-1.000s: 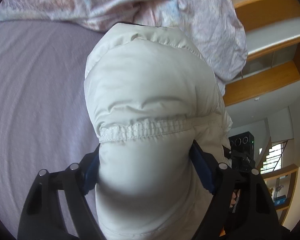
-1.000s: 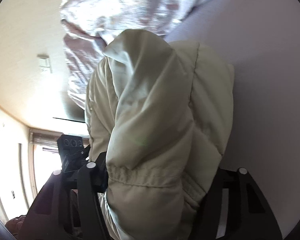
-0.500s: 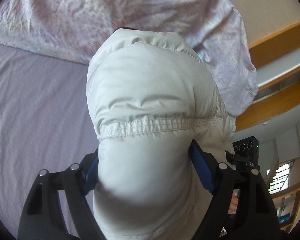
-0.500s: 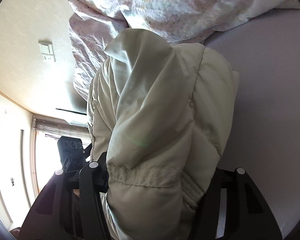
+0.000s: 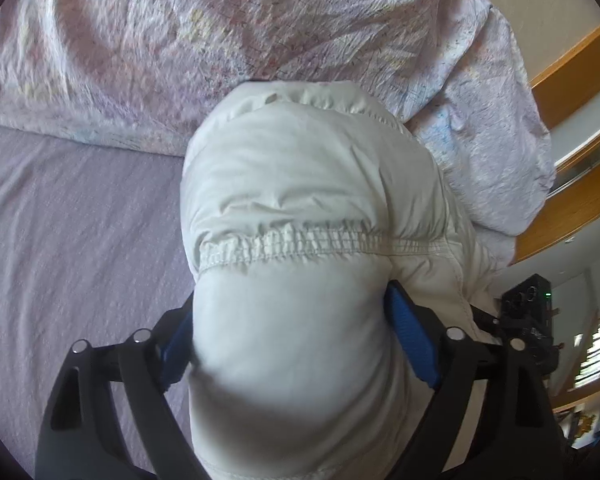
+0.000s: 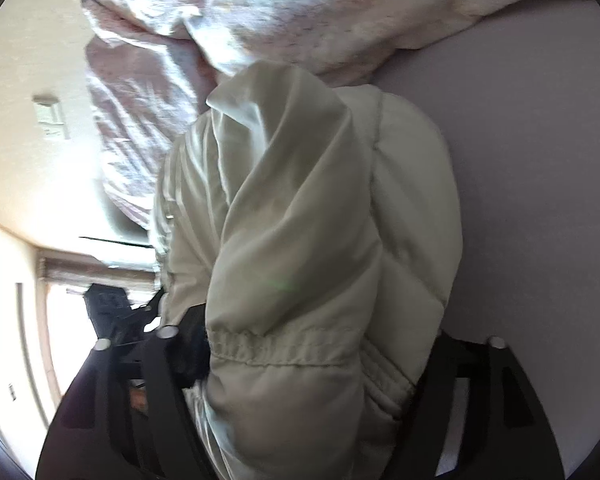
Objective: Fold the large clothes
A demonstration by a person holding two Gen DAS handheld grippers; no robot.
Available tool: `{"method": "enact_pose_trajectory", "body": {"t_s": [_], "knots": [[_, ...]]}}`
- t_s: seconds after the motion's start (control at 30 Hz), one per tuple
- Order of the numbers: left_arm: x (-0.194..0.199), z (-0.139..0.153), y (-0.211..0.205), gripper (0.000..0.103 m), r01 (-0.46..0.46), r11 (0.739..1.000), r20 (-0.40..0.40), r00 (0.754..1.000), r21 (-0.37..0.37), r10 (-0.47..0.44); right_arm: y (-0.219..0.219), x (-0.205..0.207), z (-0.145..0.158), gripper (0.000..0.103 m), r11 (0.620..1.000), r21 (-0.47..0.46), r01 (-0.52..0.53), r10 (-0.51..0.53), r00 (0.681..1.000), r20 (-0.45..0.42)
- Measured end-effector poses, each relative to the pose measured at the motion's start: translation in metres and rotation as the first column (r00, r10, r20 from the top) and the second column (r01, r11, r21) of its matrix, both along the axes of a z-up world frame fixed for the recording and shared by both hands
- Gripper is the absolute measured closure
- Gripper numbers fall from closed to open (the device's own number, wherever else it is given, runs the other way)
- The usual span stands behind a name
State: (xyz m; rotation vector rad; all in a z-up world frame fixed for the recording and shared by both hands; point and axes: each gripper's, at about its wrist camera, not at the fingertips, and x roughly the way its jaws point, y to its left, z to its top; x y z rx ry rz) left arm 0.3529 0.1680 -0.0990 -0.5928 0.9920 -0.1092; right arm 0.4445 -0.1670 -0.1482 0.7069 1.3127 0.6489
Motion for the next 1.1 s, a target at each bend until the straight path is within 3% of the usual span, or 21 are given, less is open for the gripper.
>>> {"method": "enact_pose_trajectory", "body": {"t_s": [0.13, 0.2, 0.37, 0.53, 0.63, 0.77, 1.0, 1.1], "knots": [[-0.004, 0.021, -0.015, 0.012, -0.027, 0.984, 0.022, 0.999, 0.178, 0.023, -0.015, -0.015, 0.025, 0.016, 0.992, -0.12, 0.036, -0.027, 0.997, 0.077], [-0.01, 0.037, -0.027, 0.012, -0.05, 0.954, 0.053, 0.998, 0.296, 0.036, -0.025, -0.025, 0.044, 0.016, 0.979, -0.195, 0.066, -0.036, 0.988, 0.151], [-0.021, 0.061, -0.052, 0.008, -0.051, 0.916, 0.112, 0.994, 0.398, 0.007, -0.028, -0.044, 0.093, 0.016, 0.942, -0.317, 0.106, 0.014, 0.936, 0.353], [-0.027, 0.071, -0.076, 0.006, -0.039, 0.898, 0.138, 0.99, 0.439, -0.024, 0.004, -0.057, 0.116, 0.025, 0.893, -0.434, 0.119, 0.116, 0.87, 0.479], [-0.024, 0.069, -0.082, 0.006, -0.038, 0.892, 0.13, 0.991, 0.45, -0.024, 0.02, -0.05, 0.112, 0.035, 0.867, -0.483, 0.124, 0.163, 0.845, 0.509], [-0.018, 0.056, -0.081, 0.006, -0.038, 0.893, 0.102, 0.995, 0.449, -0.009, 0.038, -0.042, 0.098, 0.044, 0.848, -0.513, 0.135, 0.173, 0.843, 0.509], [-0.016, 0.044, -0.077, 0.002, -0.056, 0.896, 0.125, 0.992, 0.441, 0.0, 0.046, -0.034, 0.071, 0.046, 0.821, -0.56, 0.11, 0.219, 0.845, 0.487], [-0.015, 0.038, -0.076, 0.002, -0.053, 0.896, 0.135, 0.991, 0.44, -0.007, 0.044, -0.034, 0.061, 0.046, 0.829, -0.551, 0.097, 0.218, 0.851, 0.478]]}}
